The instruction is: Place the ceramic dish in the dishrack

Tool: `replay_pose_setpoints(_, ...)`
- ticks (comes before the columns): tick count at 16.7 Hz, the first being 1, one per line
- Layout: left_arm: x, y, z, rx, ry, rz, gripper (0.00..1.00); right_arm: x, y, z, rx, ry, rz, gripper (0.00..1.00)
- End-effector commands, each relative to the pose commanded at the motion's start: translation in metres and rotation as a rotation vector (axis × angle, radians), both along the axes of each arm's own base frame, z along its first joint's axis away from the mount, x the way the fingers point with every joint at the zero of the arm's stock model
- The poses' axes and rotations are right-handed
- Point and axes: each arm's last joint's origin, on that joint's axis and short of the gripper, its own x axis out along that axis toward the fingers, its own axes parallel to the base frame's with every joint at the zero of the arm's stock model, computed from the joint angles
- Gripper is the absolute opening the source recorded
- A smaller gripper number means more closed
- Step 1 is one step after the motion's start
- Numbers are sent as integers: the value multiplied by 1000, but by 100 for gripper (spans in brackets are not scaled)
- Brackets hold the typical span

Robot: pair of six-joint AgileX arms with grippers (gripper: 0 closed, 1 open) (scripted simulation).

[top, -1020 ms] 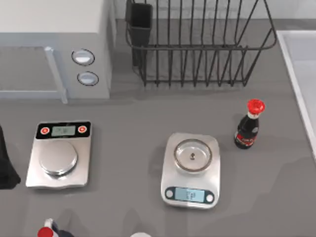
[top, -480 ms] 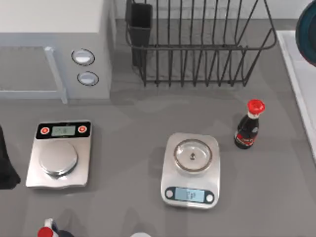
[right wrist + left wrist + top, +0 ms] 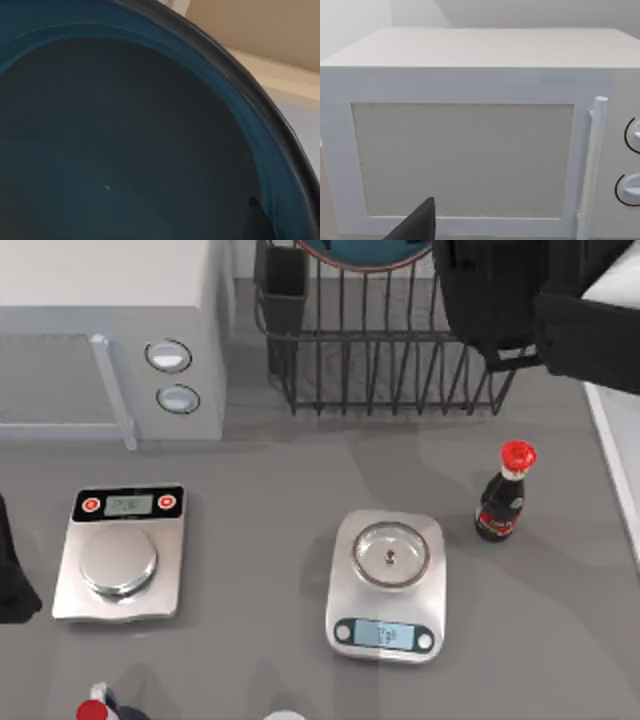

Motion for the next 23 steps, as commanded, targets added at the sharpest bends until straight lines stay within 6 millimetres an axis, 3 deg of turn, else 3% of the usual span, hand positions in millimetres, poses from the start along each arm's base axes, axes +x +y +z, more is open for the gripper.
replay_pose_setpoints(3, 0, 0, 0, 0, 0, 0, 100, -47, 10, 30, 196, -125, 13, 0)
replay_pose_setpoints(5, 0, 0, 0, 0, 0, 0, 100, -61, 9, 40, 262, -158, 11, 0)
replay_pose_setpoints(12, 0, 0, 0, 0, 0, 0, 100, -57, 12, 38, 265, -158, 18, 0)
replay_pose_setpoints(14, 0, 0, 0, 0, 0, 0, 100, -39, 22, 22, 256, -147, 37, 0)
replay_pose_setpoints(19, 0, 0, 0, 0, 0, 0, 100, 42, 39, -48, 268, -162, 3, 0)
replay_pose_setpoints(23, 0, 0, 0, 0, 0, 0, 100, 109, 24, -114, 290, -192, -19, 0)
